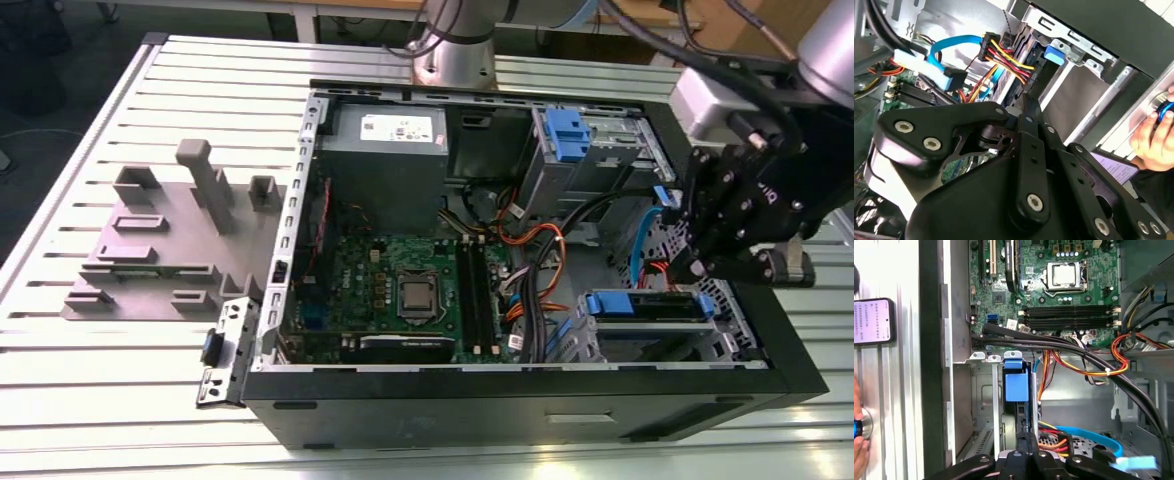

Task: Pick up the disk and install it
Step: 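Insert the second disk wire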

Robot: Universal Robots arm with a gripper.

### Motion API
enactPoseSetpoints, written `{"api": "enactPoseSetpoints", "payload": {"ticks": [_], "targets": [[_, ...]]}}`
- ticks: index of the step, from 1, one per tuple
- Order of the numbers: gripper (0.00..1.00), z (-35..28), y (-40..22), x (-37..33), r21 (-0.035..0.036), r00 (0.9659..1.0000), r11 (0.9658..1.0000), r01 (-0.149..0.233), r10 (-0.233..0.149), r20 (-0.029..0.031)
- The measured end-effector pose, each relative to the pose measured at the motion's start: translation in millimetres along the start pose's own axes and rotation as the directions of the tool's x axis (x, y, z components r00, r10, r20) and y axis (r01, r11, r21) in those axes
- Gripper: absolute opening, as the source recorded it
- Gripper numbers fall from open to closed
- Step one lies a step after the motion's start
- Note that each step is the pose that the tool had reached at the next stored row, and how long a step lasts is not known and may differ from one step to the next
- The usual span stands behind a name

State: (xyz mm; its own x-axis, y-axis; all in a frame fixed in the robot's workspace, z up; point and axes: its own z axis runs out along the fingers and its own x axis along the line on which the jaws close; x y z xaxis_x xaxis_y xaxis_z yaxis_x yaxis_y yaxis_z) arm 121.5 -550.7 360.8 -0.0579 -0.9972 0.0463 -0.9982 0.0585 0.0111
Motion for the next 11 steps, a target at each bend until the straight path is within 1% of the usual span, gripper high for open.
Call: {"api": "enactPoseSetpoints", "payload": {"ticks": [5, 7, 9, 11], "targets": [[0.11, -17.3, 0.2, -0.2, 0.0, 1.0, 1.0, 0.0, 0.0, 0.0001], [0.11, -22.6, 0.3, -0.9, 0.0, 1.0, 1.0, 0.0, 0.0, -0.0001], [0.11, -24.5, 0.5, -3.9, 0.0, 1.0, 1.0, 0.0, 0.0, 0.0002], [0.11, -25.2, 0.8, -8.3, 0.0, 1.0, 1.0, 0.0, 0.0, -0.0005]]}}
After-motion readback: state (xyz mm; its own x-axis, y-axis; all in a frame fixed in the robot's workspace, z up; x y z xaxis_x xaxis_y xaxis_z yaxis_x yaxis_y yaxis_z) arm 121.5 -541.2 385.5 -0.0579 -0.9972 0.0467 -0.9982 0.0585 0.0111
